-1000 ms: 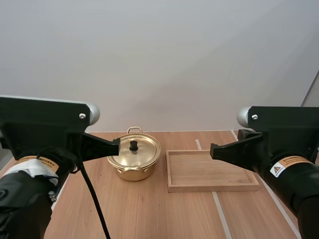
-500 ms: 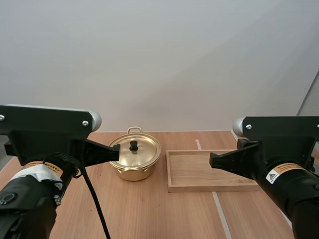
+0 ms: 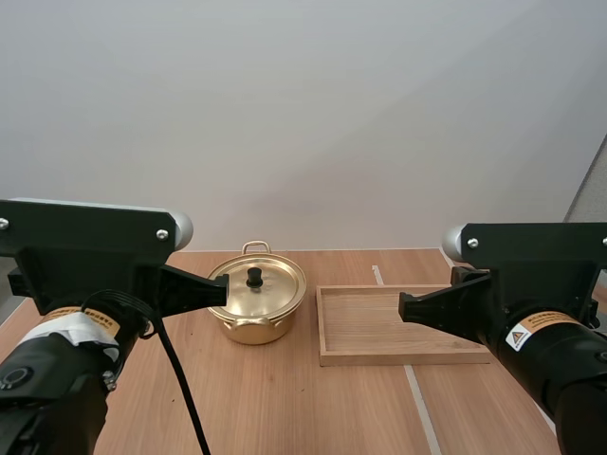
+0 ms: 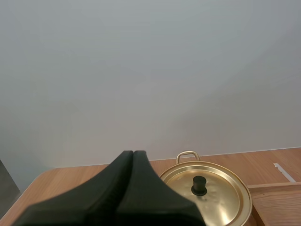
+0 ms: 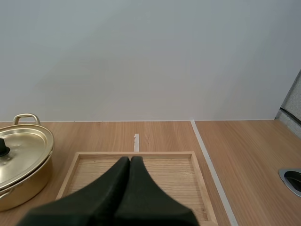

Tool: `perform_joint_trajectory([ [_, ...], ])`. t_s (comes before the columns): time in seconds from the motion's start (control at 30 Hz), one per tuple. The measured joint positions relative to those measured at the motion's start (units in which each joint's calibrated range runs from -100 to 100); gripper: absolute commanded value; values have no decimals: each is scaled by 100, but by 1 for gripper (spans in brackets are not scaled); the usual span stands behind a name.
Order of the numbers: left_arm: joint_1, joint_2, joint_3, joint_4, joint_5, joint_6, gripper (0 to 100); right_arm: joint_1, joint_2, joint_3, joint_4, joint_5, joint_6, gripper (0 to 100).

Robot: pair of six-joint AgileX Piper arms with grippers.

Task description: Open the pot, put the pineapple inside, and close it

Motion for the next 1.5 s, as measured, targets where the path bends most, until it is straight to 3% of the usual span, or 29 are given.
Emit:
perform_joint_trajectory([
  [0.17, 0, -140, 402, 0, -773, 0, 0, 0, 0, 108, 0, -138, 0, 0],
  [0.3, 0, -390, 1119, 0, -1802, 0, 0, 0, -8, 606, 0, -339, 0, 0],
  [0.43, 0, -621, 1631, 0, -2071, 0, 0, 0, -8, 1179, 0, -900, 9, 0],
  [0.87, 0, -651, 2379, 0, -1997, 0, 0, 0, -73, 2207, 0, -1844, 18, 0],
  [1.5, 0, -651, 2379, 0, -1984, 0, 0, 0, -422, 2271, 122, -2023, 18, 0],
])
